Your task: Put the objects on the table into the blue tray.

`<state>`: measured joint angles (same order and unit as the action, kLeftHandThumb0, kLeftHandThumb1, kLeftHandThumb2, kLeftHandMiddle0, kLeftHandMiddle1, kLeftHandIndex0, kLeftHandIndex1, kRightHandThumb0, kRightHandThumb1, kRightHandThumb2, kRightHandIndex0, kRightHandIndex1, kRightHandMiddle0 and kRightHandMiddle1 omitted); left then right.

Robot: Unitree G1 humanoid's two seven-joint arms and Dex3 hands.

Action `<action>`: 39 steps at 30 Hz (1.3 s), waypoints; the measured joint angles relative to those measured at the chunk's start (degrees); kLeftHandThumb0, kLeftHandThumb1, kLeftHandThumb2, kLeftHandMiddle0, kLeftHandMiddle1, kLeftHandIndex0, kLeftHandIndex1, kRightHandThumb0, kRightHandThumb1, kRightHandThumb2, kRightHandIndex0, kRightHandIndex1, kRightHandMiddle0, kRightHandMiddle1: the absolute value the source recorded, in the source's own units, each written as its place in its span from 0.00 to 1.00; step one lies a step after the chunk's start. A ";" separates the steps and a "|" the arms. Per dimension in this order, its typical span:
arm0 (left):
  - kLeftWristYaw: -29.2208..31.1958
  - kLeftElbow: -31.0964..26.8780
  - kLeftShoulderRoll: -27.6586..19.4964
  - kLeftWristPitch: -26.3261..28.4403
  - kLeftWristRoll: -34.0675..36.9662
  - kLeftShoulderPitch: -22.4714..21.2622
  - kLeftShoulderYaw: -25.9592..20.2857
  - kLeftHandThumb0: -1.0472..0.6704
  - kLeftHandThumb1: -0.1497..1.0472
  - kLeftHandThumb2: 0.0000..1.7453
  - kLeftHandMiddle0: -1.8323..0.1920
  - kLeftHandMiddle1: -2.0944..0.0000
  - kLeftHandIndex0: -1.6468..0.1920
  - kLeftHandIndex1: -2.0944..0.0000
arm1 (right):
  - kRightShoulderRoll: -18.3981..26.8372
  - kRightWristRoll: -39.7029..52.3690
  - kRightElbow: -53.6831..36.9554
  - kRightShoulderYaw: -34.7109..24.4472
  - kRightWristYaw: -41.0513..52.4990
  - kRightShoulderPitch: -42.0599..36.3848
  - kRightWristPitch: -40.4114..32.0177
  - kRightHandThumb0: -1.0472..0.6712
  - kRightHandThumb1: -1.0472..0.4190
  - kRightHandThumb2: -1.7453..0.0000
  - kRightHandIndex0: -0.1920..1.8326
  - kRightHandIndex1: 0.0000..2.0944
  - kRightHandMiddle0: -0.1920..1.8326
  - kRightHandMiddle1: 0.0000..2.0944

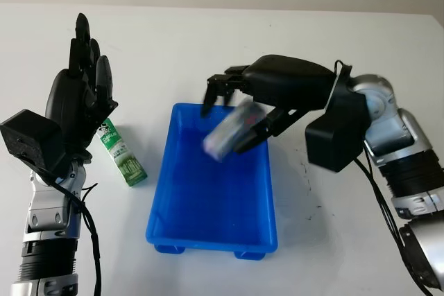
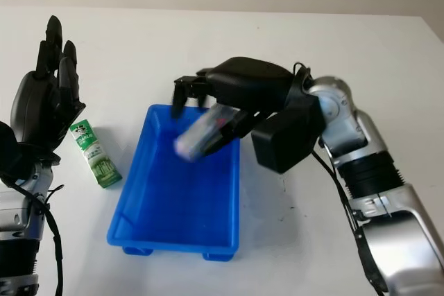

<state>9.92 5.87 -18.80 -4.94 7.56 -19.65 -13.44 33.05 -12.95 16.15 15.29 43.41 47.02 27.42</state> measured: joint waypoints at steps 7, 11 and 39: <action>0.07 0.45 0.00 -0.23 -0.02 -0.01 0.03 0.13 1.00 0.41 1.00 1.00 1.00 1.00 | -2.12 5.77 -1.12 -3.65 -2.38 -1.07 -4.72 0.04 0.00 0.66 0.00 0.00 0.00 0.00; 0.06 0.51 0.00 -0.28 -0.12 -0.01 0.07 0.13 1.00 0.42 1.00 1.00 1.00 1.00 | -4.90 11.20 -1.12 -6.97 -4.60 -3.17 -7.61 0.04 0.00 0.63 0.00 0.00 0.00 0.00; 7.01 -1.75 -12.67 2.24 -2.45 0.05 -1.82 0.13 1.00 0.34 1.00 1.00 1.00 1.00 | -20.88 23.62 -5.25 -24.17 -35.27 -18.22 -35.99 0.15 0.00 0.54 0.00 0.00 0.00 0.00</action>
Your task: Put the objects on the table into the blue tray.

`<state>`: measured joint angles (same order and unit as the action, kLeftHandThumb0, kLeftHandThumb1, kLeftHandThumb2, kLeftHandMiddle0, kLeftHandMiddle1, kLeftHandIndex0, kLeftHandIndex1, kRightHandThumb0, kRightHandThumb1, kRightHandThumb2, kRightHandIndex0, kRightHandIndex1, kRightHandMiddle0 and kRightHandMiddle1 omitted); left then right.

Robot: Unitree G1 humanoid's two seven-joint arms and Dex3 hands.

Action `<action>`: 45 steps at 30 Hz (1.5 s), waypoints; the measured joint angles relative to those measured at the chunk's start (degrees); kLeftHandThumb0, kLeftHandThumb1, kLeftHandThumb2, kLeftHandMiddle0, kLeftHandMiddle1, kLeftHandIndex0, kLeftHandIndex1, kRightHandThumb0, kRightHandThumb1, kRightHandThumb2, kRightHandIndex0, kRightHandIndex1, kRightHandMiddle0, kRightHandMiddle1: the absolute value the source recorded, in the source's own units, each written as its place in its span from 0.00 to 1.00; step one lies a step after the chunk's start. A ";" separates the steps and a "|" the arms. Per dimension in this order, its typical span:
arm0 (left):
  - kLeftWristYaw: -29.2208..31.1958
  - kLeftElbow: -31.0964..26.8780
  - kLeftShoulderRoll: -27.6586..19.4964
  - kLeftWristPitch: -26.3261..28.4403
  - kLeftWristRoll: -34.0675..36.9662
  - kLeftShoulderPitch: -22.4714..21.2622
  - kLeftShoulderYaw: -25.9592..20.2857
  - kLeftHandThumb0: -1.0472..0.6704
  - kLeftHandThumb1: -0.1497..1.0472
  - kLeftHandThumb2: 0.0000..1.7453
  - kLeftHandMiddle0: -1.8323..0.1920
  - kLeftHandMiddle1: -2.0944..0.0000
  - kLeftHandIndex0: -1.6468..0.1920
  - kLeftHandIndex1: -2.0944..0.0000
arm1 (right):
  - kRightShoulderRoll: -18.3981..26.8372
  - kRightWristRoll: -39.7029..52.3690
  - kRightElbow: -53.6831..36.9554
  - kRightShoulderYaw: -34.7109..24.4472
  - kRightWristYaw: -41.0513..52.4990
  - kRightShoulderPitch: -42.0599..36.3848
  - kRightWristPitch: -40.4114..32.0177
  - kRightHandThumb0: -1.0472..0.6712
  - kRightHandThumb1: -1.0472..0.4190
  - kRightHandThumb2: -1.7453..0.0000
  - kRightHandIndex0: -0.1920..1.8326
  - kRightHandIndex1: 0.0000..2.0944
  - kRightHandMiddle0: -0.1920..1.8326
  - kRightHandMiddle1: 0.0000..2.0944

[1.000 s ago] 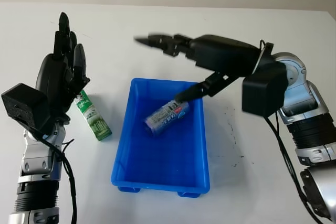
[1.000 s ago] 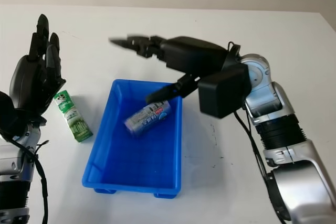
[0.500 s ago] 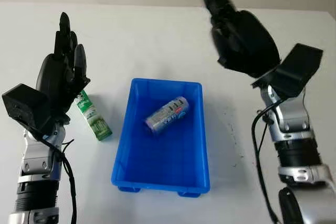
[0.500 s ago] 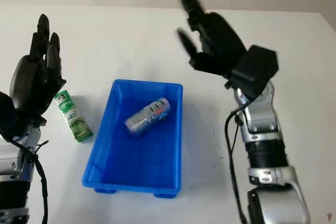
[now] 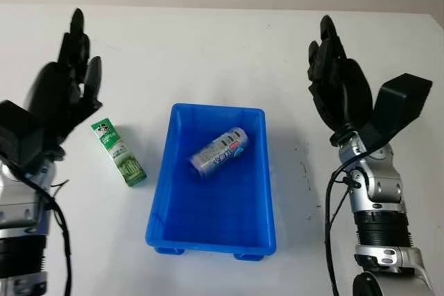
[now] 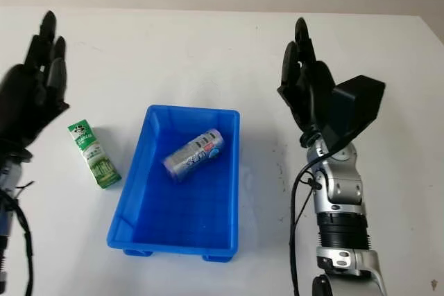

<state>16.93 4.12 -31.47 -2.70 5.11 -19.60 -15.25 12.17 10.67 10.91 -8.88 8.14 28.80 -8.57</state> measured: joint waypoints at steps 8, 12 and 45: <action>8.04 -0.93 -8.44 -0.56 -2.58 1.34 0.01 0.17 0.98 0.08 0.97 0.97 0.95 0.97 | 0.16 -0.67 0.52 0.05 0.81 0.08 -0.48 0.15 0.00 0.54 0.00 0.00 0.00 0.00; 9.96 -1.27 -16.15 -4.31 -11.32 1.83 1.10 0.26 0.88 0.03 0.85 0.96 0.84 0.96 | 0.59 -0.47 0.51 -0.22 2.03 0.10 -1.51 0.15 0.00 0.54 0.00 0.00 0.00 0.00; -3.40 14.93 -28.38 -42.40 -46.36 -5.59 21.69 0.42 0.85 0.03 0.89 0.28 0.86 0.30 | 2.51 1.28 -0.45 -1.75 4.96 0.30 -4.41 0.16 0.00 0.54 0.00 0.00 0.00 0.00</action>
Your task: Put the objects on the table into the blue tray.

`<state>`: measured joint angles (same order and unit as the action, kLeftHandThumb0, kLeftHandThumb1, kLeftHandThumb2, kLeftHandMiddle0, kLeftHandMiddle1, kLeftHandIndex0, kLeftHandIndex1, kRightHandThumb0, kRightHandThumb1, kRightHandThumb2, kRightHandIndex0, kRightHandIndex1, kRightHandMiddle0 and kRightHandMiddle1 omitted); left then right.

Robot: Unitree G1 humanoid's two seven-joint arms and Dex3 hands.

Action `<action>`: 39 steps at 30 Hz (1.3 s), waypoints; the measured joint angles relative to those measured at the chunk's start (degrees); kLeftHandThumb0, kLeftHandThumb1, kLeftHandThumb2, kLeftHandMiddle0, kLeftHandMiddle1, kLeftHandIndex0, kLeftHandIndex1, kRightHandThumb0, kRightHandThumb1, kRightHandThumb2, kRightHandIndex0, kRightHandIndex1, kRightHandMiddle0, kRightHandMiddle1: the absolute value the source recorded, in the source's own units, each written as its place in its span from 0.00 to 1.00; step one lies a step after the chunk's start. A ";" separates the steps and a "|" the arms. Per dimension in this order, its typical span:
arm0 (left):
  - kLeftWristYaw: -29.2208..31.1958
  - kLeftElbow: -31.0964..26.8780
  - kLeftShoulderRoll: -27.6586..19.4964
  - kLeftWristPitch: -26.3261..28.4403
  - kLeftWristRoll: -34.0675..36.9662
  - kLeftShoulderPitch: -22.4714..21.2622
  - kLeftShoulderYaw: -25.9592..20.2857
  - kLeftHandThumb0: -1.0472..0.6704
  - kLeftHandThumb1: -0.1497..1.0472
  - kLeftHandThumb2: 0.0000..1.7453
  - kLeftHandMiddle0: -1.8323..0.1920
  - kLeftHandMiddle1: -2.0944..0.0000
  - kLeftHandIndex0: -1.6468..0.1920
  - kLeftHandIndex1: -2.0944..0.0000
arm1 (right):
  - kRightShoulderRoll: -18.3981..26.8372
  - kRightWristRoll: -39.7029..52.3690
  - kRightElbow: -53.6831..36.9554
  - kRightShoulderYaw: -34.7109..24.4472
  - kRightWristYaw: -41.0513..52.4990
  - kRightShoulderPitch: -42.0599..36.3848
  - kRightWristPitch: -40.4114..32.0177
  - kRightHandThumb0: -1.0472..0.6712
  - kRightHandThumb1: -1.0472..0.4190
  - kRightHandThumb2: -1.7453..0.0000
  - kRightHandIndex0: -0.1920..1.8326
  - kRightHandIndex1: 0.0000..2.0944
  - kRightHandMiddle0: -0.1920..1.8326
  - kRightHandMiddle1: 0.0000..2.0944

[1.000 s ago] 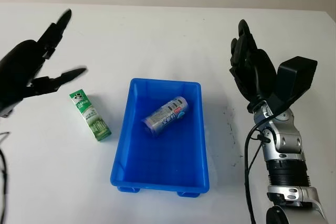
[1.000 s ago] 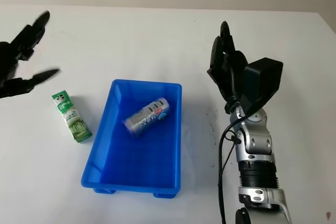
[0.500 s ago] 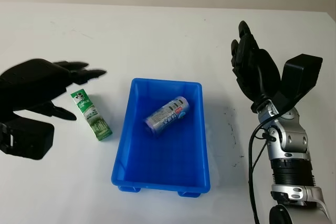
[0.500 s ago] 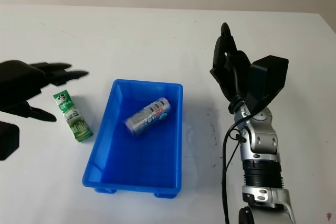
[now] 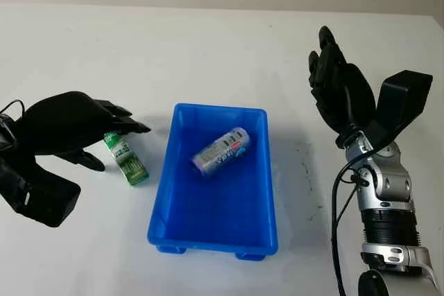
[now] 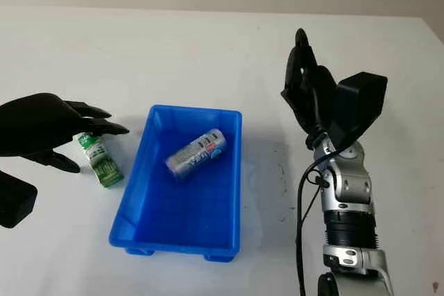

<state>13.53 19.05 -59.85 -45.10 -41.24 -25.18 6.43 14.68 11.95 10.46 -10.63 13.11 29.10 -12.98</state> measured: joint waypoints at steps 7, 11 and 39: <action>-12.85 5.67 -0.24 -6.34 -7.81 -1.44 2.44 0.38 0.92 0.04 0.86 0.02 0.88 0.11 | 0.01 -0.03 0.00 0.01 0.09 0.00 0.00 0.17 0.00 0.53 0.00 0.00 0.00 0.00; -19.62 7.28 -0.57 -7.47 -12.27 -1.72 3.90 0.35 0.99 0.08 0.79 0.00 0.86 0.01 | 0.01 -0.02 0.01 0.01 0.39 0.00 0.00 0.17 0.00 0.53 0.00 0.00 0.00 0.00; -26.61 4.17 0.71 10.81 -4.97 -2.76 -0.45 0.38 1.00 0.18 0.64 0.00 0.73 0.00 | -0.06 0.86 0.02 -0.38 0.86 -0.01 -0.12 0.17 0.00 0.55 0.00 0.00 0.00 0.00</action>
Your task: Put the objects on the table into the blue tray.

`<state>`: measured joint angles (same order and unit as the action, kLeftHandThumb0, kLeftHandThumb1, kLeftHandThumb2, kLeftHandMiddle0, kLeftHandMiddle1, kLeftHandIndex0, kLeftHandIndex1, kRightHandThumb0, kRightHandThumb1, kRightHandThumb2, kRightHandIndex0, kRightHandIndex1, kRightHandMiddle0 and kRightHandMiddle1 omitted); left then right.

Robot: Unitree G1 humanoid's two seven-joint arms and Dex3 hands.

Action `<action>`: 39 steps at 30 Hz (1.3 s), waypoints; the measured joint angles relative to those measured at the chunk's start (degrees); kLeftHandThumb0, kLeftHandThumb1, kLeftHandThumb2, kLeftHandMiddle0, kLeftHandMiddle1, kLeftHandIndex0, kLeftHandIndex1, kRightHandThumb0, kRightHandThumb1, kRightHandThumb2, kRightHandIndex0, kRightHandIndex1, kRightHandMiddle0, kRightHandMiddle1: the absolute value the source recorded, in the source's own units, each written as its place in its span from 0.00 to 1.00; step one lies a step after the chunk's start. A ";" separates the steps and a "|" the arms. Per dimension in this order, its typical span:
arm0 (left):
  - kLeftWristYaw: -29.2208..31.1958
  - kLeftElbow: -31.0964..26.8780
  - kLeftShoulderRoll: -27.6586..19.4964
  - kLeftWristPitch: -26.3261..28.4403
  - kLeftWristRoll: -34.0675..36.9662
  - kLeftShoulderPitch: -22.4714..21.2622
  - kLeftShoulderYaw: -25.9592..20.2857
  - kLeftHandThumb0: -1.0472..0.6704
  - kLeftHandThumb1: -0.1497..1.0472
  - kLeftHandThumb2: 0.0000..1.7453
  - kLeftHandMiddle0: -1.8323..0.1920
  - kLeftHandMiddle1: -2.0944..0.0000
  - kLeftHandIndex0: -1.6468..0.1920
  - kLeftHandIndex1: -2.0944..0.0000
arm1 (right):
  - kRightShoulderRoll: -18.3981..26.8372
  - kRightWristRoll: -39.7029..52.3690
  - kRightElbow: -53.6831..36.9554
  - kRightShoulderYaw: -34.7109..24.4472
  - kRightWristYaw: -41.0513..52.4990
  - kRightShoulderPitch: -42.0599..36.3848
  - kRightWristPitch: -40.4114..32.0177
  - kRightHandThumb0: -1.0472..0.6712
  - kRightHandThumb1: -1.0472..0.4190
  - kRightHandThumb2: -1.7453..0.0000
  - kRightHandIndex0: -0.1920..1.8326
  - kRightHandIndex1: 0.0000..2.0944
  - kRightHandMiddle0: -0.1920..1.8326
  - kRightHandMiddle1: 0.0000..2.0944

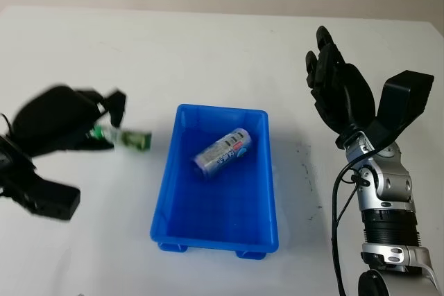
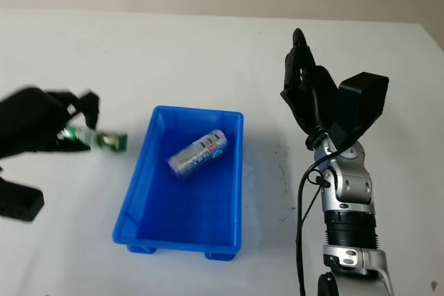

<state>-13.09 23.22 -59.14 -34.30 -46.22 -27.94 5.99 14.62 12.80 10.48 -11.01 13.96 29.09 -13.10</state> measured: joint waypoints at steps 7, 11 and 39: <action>1.36 -6.25 -0.14 4.79 4.00 -0.78 -5.91 0.35 1.00 0.19 0.68 0.00 0.74 0.00 | 0.05 -0.05 0.00 0.22 0.57 -0.02 -0.04 0.17 0.00 0.55 0.00 0.00 0.00 0.00; 3.44 -11.61 0.22 7.78 6.80 -1.09 -8.65 0.34 1.00 0.17 0.62 0.00 0.71 0.00 | 0.05 -0.11 0.00 0.54 0.78 -0.02 -0.06 0.17 0.00 0.55 0.00 0.00 0.00 0.00; 22.53 -24.44 19.74 -4.88 12.55 -7.82 3.91 0.31 1.00 0.12 0.45 0.00 0.56 0.00 | 0.06 0.10 -0.70 0.44 0.44 -0.24 -1.11 0.17 0.00 0.55 0.00 0.00 0.00 0.00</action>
<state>9.44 -1.22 -39.39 -39.17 -33.67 -35.76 9.90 14.68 12.90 9.78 -10.56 14.41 28.85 -14.21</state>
